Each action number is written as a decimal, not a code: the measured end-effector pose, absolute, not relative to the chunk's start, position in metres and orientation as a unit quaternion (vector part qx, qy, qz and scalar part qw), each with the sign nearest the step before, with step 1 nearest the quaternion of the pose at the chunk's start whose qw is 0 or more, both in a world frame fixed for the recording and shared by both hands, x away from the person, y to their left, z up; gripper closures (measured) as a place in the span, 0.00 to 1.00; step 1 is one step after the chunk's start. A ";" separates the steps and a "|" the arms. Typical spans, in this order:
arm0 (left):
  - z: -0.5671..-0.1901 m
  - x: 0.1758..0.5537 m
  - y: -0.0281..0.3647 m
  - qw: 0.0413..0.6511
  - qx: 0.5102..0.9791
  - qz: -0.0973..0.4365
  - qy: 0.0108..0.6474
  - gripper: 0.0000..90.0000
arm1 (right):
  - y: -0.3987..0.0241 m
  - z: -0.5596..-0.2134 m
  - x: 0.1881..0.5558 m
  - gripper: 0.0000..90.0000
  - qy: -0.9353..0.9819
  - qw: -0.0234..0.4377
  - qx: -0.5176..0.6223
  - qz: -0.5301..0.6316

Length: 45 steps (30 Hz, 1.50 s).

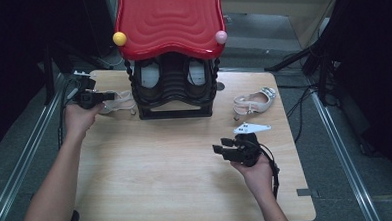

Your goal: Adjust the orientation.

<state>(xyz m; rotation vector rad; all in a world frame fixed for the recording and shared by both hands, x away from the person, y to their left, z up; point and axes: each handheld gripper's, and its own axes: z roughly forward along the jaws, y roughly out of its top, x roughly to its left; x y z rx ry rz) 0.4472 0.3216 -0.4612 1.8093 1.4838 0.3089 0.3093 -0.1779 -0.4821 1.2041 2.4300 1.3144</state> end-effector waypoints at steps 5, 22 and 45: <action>-0.463 0.451 0.316 0.379 0.717 0.115 0.574 1.00 | -0.176 -0.484 0.310 0.60 0.807 0.061 0.399 0.431; -0.491 0.443 0.320 0.366 0.711 0.085 0.594 1.00 | -0.177 -0.484 0.312 0.60 0.806 0.061 0.400 0.431; -0.488 0.429 0.343 0.345 0.712 0.064 0.608 1.00 | -0.171 -0.485 0.321 0.60 0.808 0.055 0.397 0.431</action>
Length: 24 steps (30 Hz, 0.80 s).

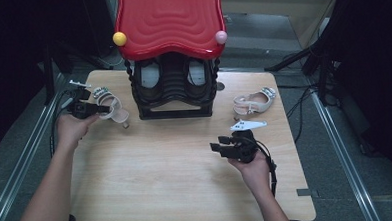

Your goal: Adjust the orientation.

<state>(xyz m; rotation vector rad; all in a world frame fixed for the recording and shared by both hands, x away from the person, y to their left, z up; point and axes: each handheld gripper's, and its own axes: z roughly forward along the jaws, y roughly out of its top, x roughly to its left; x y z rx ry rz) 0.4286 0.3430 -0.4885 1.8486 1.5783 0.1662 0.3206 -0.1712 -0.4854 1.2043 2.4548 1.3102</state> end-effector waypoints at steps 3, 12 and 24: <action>-0.488 0.426 0.348 0.337 0.715 0.062 0.610 0.99 | -0.170 -0.486 0.322 0.60 0.810 0.054 0.394 0.432; -0.481 0.421 0.356 0.329 0.709 0.074 0.619 0.99 | -0.165 -0.487 0.325 0.60 0.812 0.049 0.392 0.430; -0.480 0.421 0.364 0.332 0.697 0.077 0.631 0.99 | -0.166 -0.486 0.325 0.60 0.810 0.050 0.393 0.432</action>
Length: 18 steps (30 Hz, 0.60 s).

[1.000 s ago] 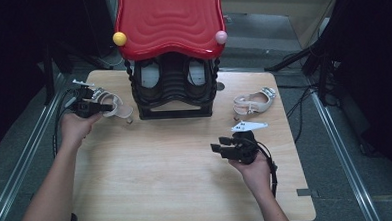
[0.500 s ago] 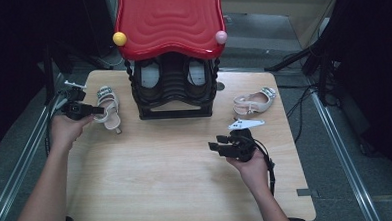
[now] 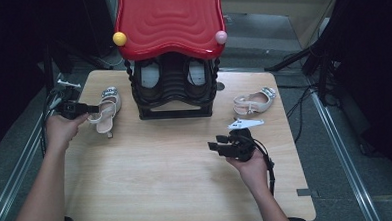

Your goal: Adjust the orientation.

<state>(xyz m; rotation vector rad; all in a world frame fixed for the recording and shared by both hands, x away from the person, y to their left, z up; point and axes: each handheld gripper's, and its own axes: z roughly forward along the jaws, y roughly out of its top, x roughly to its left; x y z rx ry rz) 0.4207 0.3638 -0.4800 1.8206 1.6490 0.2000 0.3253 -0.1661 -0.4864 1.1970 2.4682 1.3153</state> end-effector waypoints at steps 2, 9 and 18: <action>-0.479 0.421 0.362 0.338 0.695 0.076 0.630 0.97 | -0.166 -0.486 0.325 0.60 0.811 0.051 0.393 0.431; -0.467 0.417 0.357 0.341 0.702 0.073 0.621 0.82 | -0.167 -0.486 0.325 0.60 0.810 0.052 0.394 0.431; -0.457 0.413 0.362 0.331 0.697 0.099 0.628 0.65 | -0.168 -0.486 0.326 0.60 0.810 0.052 0.394 0.431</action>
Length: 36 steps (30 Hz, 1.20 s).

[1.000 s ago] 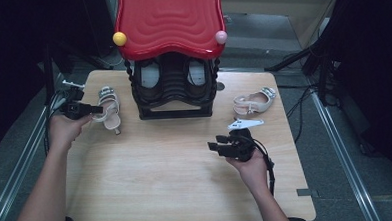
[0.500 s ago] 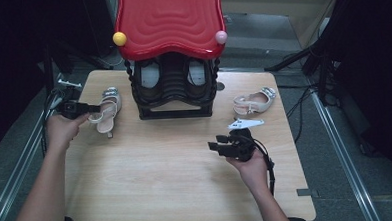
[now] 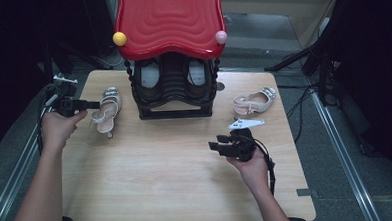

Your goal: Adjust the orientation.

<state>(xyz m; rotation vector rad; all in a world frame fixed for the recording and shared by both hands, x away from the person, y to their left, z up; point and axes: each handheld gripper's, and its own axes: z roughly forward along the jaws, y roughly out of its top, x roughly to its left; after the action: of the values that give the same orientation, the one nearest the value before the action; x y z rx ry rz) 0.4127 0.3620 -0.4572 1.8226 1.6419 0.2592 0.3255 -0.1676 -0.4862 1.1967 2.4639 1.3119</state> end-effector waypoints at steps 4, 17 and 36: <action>-0.466 0.416 0.364 0.329 0.692 0.091 0.636 0.62 | -0.168 -0.486 0.326 0.60 0.811 0.053 0.393 0.430; -0.495 0.428 0.361 0.321 0.681 0.075 0.654 0.61 | -0.167 -0.487 0.325 0.60 0.812 0.052 0.394 0.427; -0.501 0.430 0.366 0.310 0.671 0.076 0.670 0.90 | -0.167 -0.489 0.325 0.60 0.814 0.054 0.395 0.422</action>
<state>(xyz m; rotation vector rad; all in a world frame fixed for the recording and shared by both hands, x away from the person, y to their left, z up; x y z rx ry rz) 0.4296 0.3659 -0.5010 1.7710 1.7685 0.1998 0.3250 -0.1669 -0.4888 1.2001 2.4733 1.2818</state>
